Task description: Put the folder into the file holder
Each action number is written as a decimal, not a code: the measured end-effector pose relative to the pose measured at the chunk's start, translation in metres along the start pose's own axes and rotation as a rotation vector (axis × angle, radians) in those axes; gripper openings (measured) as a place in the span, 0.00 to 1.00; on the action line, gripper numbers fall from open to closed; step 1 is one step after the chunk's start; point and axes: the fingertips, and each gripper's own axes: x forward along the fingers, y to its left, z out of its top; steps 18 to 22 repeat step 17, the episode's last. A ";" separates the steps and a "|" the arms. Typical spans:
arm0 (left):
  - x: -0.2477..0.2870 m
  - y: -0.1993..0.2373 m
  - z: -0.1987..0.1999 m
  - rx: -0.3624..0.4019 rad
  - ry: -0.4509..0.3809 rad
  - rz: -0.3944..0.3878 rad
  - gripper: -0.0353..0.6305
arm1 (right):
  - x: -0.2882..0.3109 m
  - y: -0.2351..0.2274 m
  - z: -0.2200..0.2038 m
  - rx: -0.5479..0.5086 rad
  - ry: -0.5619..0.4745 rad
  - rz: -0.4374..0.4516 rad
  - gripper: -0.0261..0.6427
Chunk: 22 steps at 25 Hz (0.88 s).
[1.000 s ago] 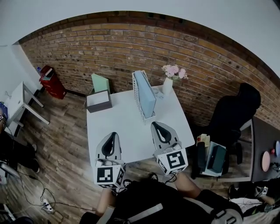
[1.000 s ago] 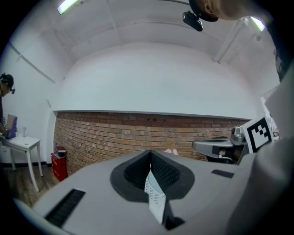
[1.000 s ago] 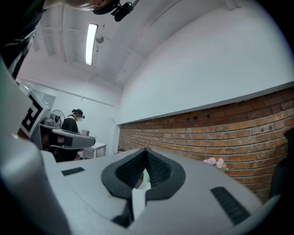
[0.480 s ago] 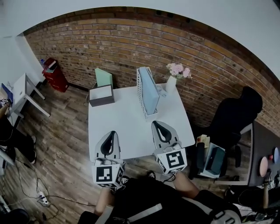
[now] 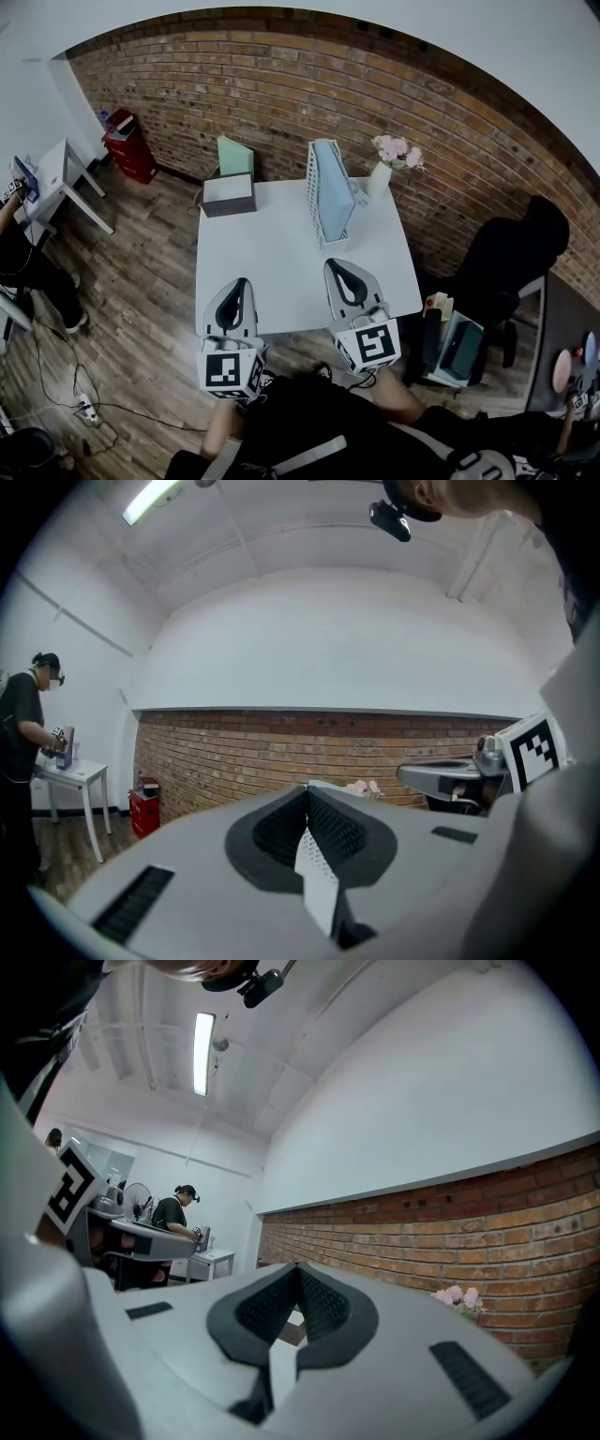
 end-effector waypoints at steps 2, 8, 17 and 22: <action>-0.002 0.002 0.000 -0.002 0.002 0.009 0.09 | 0.001 0.002 -0.002 0.004 0.005 0.006 0.05; -0.008 0.007 -0.003 -0.007 0.014 0.026 0.09 | 0.002 0.008 -0.004 0.018 0.011 0.017 0.05; -0.007 0.016 -0.007 -0.014 0.035 0.032 0.09 | 0.008 0.016 -0.009 0.021 0.025 0.029 0.05; -0.007 0.016 -0.007 -0.014 0.035 0.032 0.09 | 0.008 0.016 -0.009 0.021 0.025 0.029 0.05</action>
